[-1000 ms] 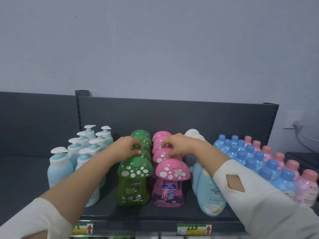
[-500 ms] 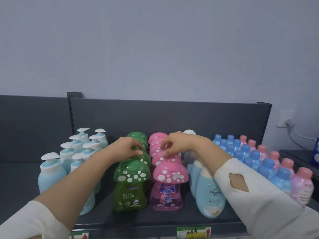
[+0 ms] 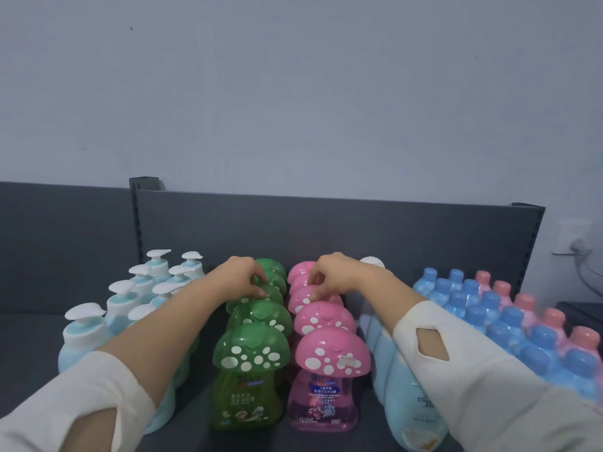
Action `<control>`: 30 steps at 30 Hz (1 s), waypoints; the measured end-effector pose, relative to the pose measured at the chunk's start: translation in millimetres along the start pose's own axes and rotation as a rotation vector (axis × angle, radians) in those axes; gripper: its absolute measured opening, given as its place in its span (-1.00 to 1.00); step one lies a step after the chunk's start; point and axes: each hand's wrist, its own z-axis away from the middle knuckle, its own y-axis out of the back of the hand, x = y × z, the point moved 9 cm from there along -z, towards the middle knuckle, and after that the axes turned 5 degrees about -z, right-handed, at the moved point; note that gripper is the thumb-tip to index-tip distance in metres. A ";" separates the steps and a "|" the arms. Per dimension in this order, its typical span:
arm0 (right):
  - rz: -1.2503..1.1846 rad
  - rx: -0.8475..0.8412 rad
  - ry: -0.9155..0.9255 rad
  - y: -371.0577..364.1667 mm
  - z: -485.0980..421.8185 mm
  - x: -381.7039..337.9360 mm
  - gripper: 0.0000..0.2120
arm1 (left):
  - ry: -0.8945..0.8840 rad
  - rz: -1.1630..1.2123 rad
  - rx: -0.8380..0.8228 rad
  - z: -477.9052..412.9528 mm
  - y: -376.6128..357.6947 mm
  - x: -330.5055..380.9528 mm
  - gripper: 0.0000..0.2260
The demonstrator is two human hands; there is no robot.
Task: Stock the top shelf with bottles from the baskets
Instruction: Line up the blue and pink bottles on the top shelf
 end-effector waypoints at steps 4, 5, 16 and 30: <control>-0.047 -0.041 0.020 0.7 -1.5 1.3 -0.61 | -0.016 0.034 0.019 -2.6 -1.3 3.1 -0.64; -0.057 -0.040 0.021 0.8 -2.6 2.2 -0.60 | -0.020 0.034 0.019 -3.3 -2.0 4.0 -0.64; 0.034 0.183 -0.026 28.0 -14.5 15.5 -0.72 | 0.045 0.016 0.161 -21.3 20.4 -4.6 -0.76; 0.066 0.017 -0.015 7.0 -40.3 25.3 -0.63 | 0.088 0.034 0.066 -44.7 -3.9 -13.2 -0.69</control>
